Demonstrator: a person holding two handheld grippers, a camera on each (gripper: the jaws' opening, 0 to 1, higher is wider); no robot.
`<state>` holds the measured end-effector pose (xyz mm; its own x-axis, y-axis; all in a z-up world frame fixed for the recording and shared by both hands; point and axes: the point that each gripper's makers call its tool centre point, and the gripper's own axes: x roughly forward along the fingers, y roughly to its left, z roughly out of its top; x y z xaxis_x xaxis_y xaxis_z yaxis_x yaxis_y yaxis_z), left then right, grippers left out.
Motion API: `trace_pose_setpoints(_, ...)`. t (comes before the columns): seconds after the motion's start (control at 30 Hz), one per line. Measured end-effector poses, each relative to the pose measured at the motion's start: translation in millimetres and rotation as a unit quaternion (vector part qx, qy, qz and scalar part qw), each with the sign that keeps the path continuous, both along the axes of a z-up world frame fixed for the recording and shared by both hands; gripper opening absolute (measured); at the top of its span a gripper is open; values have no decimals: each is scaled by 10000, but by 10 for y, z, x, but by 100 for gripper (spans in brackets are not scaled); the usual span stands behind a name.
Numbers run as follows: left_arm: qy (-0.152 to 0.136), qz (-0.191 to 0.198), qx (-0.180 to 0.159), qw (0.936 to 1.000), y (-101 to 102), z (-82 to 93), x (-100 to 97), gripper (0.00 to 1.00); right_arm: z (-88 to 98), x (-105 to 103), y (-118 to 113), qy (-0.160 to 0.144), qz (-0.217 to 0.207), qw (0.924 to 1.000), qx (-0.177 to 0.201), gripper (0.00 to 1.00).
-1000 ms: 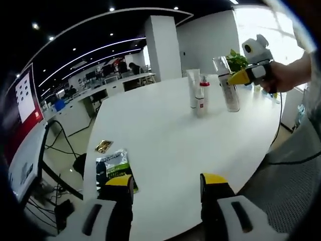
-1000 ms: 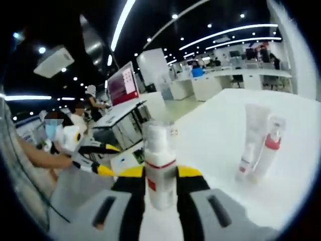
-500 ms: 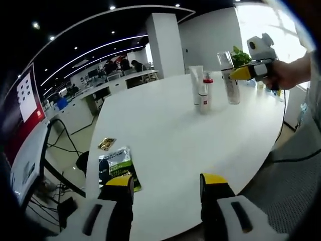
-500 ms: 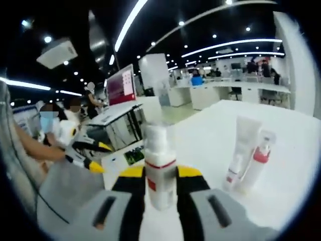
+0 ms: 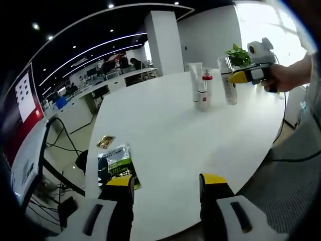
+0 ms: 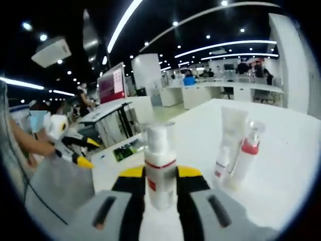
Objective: Arrange the skincare products in the storage area until every visible bottle or jar stands upright without overlapping.
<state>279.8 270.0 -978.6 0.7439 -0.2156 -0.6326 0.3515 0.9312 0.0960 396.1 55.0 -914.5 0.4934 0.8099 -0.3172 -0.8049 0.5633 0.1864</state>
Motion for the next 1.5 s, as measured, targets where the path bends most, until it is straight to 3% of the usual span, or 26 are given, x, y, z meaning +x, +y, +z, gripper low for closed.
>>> trace_pose_setpoints(0.1, -19, 12, -116, 9999, -14, 18, -6, 53, -17, 81, -43, -47, -155, 9999, 14, 21)
trace_pose_setpoints(0.17, -11, -16, -144, 9999, -31, 12, -6, 53, 31, 162, -70, -354, -216, 9991, -7, 21)
trace_pose_setpoints(0.37, 259, -20, -62, 9996, -4, -109, -46, 51, -41, 336, -223, -653, -549, 9964, 22, 21)
trace_pose_setpoints(0.47, 462, 10, -27, 9989, 14, -179, -87, 48, -112, 431, -348, -677, -841, 9941, 64, 21)
trace_pose_setpoints(0.77, 542, -65, 19, 9985, -2, -218, -121, 46, -450, 694, -656, -641, -1271, 9897, -120, 21)
trace_pose_setpoints(0.93, 665, -209, 107, 9975, -34, -261, -146, 45, -581, 824, -682, -677, -1417, 9875, -107, 21)
trace_pose_setpoints(1.23, 732, -222, 70, 9970, 1, -286, -129, 45, -635, 918, -653, -849, -1675, 9819, 233, 21)
trace_pose_setpoints(1.3, 718, -269, 64, 9970, -23, -282, -128, 45, -733, 948, -674, -959, -1661, 9814, -64, 21)
trace_pose_setpoints(1.5, 813, -285, 81, 9963, -21, -322, -144, 45, -720, 998, -666, -1197, -1642, 9789, -217, 21)
